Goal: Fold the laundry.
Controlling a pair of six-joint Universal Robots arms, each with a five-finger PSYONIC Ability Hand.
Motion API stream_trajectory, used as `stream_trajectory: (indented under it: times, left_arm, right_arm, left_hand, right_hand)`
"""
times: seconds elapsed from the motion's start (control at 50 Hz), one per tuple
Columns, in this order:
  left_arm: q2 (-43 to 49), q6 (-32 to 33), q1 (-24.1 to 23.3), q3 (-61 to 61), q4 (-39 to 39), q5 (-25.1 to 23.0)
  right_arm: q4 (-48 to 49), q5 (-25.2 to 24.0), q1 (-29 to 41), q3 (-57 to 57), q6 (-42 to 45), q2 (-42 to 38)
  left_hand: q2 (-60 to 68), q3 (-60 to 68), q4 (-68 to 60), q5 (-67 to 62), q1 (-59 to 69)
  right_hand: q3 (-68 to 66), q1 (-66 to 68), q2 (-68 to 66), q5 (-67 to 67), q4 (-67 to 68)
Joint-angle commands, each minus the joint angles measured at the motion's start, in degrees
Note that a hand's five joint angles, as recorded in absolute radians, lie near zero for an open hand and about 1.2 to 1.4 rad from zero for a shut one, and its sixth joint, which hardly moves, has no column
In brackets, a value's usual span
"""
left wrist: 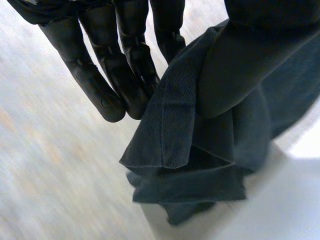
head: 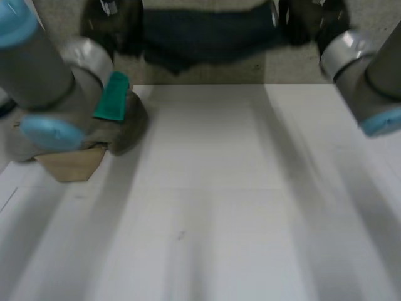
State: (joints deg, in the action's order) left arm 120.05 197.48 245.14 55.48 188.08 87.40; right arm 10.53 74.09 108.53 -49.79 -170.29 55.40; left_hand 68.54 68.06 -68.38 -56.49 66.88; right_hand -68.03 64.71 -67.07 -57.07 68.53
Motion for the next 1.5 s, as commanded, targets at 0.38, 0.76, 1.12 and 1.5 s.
stream_trajectory:
  times: [0.38, 0.76, 1.12, 1.5]
  left_arm:
    - [-6.76, 17.23, -4.05, 35.21, -11.49, 1.71]
    - [-9.75, 17.85, -4.93, 31.97, -31.64, -2.32]
    - [16.05, 10.46, 0.6, -6.92, -17.46, -17.62]
    - [39.73, 19.52, -0.8, -39.04, -33.14, -14.19]
  right_arm:
    - [-30.64, -0.27, -1.74, -34.67, 28.07, 10.24]
    - [-45.61, -0.26, -5.78, -40.82, 41.36, 15.35]
    - [-35.32, -0.44, -4.56, -43.81, 36.52, 15.7]
    - [-31.8, -0.62, -5.34, -47.94, 36.17, 17.9]
  left_hand:
    - [11.46, 11.94, -11.62, -13.51, 13.12]
    - [-58.54, -58.06, 58.38, 56.49, -56.88]
    - [-26.71, -26.23, 26.55, 24.65, -25.04]
    - [-25.19, -24.71, 25.03, 23.13, -23.53]
  right_hand:
    - [-11.97, 15.29, -12.93, -12.93, 11.47]
    - [-11.97, 15.29, -12.93, -12.93, 11.47]
    - [-11.97, 15.29, -12.93, -12.93, 11.47]
    - [-11.97, 15.29, -12.93, -12.93, 11.47]
